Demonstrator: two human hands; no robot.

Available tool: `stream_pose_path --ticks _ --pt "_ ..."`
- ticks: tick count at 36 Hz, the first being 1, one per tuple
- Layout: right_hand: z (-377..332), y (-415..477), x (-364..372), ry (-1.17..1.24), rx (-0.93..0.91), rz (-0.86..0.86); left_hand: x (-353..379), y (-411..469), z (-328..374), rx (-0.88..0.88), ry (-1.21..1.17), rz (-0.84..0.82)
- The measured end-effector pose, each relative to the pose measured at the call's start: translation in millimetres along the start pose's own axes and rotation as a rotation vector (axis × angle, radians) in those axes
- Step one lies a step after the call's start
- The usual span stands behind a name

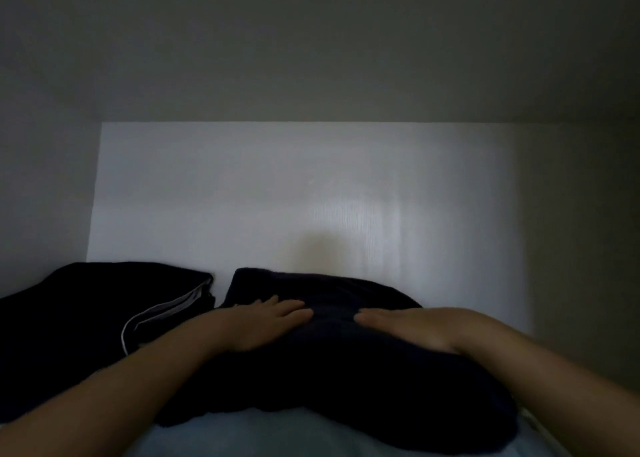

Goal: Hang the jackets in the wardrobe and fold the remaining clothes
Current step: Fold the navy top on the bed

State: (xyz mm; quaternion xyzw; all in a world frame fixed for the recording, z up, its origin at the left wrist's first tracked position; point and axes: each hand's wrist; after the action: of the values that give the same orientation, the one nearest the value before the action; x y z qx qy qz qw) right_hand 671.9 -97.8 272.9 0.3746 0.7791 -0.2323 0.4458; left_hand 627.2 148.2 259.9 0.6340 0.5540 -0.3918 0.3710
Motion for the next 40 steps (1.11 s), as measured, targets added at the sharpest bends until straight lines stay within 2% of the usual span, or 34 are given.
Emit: stream_pose_path --ticks 3,7,9,12,14,17,20,22,24,26,30,35,40 --pt "7 -3 -1 0.047 0.048 0.009 7 3 -12 -0.099 0.007 -0.047" --pt "13 -7 1 0.066 0.126 0.087 16 -9 -23 -0.316 -0.181 -0.032" --pt "15 -10 4 0.031 0.180 0.152 13 -16 -17 -0.405 -0.231 0.090" --pt "20 -22 6 -0.095 0.178 0.331 7 -37 -5 -0.490 -0.105 0.430" --pt "25 -40 5 -0.097 0.150 0.501 5 -57 2 -0.438 -0.028 0.545" --pt "30 -79 7 -0.101 0.154 0.606 10 -94 4 -0.286 -0.055 0.549" --pt "29 -124 25 -0.112 0.184 0.595 24 -125 6 -0.151 -0.049 0.577" --pt "23 -154 42 -0.173 0.160 0.541 34 -136 5 -0.085 0.097 0.484" --pt "10 -183 59 -0.289 0.163 0.483 38 -144 4 -0.109 0.248 0.375" --pt "-4 -205 76 -0.429 0.210 0.452 39 -150 3 -0.168 0.269 0.367" --pt "-39 -242 111 -0.520 0.246 0.435 42 -174 20 -0.175 0.148 0.363" --pt "-78 -295 145 -0.457 0.236 0.481 36 -234 63 0.081 0.025 0.411" --pt "-100 -361 188 -0.349 0.169 0.590 22 -304 114 0.300 -0.127 0.555"
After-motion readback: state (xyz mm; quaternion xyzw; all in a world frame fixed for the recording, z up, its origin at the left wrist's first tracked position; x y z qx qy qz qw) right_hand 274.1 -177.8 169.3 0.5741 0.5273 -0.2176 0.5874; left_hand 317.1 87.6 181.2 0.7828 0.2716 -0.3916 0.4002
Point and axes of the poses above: each hand's wrist, its own y-axis towards the middle knuckle, its own x-axis out of the palm, z = x × y, and after that the axes turned 13 degrees about y, right-handed
